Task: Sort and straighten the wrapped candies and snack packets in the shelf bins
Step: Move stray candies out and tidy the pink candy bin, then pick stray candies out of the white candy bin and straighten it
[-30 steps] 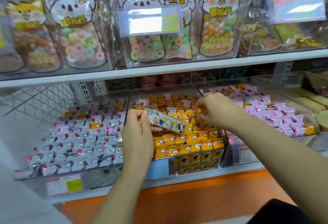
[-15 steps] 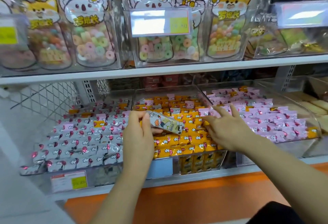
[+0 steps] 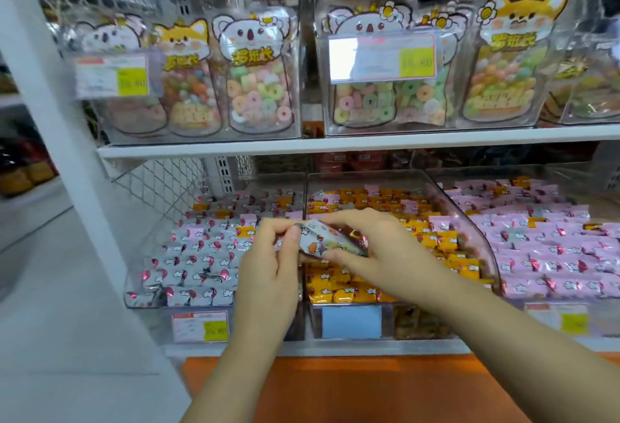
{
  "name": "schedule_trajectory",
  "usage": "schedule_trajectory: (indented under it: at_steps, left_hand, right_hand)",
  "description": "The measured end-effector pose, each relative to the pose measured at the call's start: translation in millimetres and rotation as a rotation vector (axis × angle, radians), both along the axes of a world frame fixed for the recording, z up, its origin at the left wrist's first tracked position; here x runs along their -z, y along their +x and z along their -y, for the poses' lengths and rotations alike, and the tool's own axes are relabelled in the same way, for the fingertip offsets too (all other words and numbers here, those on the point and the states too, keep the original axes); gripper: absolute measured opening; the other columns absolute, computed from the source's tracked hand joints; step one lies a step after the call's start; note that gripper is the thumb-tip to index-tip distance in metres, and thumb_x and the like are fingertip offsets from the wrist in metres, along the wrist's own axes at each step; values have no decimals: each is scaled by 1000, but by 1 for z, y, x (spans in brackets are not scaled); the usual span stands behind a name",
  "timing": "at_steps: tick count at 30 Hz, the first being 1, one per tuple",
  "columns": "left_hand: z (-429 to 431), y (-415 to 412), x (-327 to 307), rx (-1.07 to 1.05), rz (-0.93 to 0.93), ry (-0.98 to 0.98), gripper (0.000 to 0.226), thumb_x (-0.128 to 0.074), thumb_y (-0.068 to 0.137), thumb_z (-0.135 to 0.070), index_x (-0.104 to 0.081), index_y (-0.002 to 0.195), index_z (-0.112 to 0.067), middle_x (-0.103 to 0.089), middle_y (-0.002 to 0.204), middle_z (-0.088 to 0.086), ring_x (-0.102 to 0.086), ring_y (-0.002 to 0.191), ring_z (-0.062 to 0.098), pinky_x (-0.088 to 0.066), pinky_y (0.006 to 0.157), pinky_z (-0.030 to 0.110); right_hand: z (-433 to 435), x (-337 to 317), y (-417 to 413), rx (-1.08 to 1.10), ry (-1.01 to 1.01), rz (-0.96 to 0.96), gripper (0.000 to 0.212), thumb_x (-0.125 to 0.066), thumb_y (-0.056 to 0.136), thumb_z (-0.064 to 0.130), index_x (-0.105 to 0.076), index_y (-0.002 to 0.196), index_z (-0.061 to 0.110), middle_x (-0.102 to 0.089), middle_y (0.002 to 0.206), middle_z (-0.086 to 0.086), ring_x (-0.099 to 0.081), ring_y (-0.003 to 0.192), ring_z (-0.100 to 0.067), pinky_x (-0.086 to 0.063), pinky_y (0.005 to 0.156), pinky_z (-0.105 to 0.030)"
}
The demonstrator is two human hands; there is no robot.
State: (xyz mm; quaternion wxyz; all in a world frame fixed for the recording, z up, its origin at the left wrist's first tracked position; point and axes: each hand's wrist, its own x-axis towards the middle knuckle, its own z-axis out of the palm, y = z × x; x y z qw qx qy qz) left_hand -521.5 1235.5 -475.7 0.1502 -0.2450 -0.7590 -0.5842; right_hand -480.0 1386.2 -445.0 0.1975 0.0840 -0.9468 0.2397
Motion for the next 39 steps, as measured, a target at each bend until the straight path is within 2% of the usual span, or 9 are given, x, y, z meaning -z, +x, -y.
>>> schedule_trajectory:
  at_steps: [4, 10, 15, 17, 21, 24, 30, 35, 39]
  left_hand:
    - [22, -10, -7, -18, -21, -20, 19, -46, 96, -24, -58, 91, -38, -63, 84, -18, -59, 70, 9, -45, 58, 20]
    - [56, -40, -9, -129, 104, 37, 21, -48, 96, -19, -59, 93, -37, -65, 93, -20, -64, 80, -6, -51, 67, 23]
    - [81, -63, 9, -251, 187, -148, 21, -51, 95, -11, -59, 100, -29, -65, 104, -10, -63, 84, 4, -52, 73, 27]
    - [90, -67, 12, -329, 165, -255, 21, -51, 95, -10, -61, 105, -26, -63, 101, -12, -59, 78, 1, -45, 67, 20]
    - [117, -70, 12, -480, 148, -310, 26, -50, 93, -5, -64, 108, -21, -65, 102, -7, -60, 84, 14, -42, 75, 24]
    - [137, -68, 19, -519, 176, -325, 25, -51, 90, -3, -66, 102, -20, -69, 101, 0, -64, 87, 19, -46, 77, 28]
    - [153, -58, 33, -503, 305, -580, 24, -52, 92, -13, -70, 98, -27, -69, 106, -3, -61, 98, 21, -49, 84, 32]
    - [147, -55, 29, -438, 346, -768, 36, -43, 90, -9, -66, 111, -26, -64, 117, 1, -58, 108, 24, -49, 88, 35]
    - [151, -57, 28, -407, 381, -673, 42, -40, 87, -3, -61, 118, -22, -65, 114, -4, -58, 107, 18, -49, 90, 35]
  right_hand:
    - [17, -1, -13, -28, -55, -20, 43, -66, 84, 35, -54, 125, 28, -55, 111, 18, -44, 104, 2, -39, 89, -17]
    - [35, 0, -30, -11, -131, -109, 32, -68, 83, 29, -55, 111, 31, -53, 101, 22, -46, 95, 3, -40, 78, -12]
    - [43, 2, -37, -43, -283, -114, 40, -68, 83, 21, -40, 104, 41, -49, 97, 33, -45, 96, 22, -34, 78, 3]
    - [45, 5, -39, -40, -329, -94, 47, -66, 85, 19, -34, 107, 45, -45, 104, 32, -47, 98, 16, -39, 80, -4]
    - [53, 11, -43, -53, -405, -52, 51, -65, 86, 20, -33, 115, 47, -54, 109, 12, -59, 96, -1, -52, 81, -27]
    - [66, 13, -48, -112, -491, -24, 42, -64, 86, 20, -38, 111, 42, -64, 91, 7, -64, 85, -7, -54, 66, -27]
    - [110, 15, -63, -192, -570, -56, 33, -63, 88, 21, -42, 106, 38, -66, 89, 7, -62, 78, -11, -52, 67, -26]
    - [133, 20, -78, -182, -697, -17, 31, -65, 86, 17, -47, 105, 32, -67, 91, 4, -67, 80, -15, -56, 73, -45]
    - [146, 24, -91, -131, -747, 39, 35, -65, 86, 19, -46, 113, 28, -69, 88, -6, -68, 76, -27, -55, 67, -51]
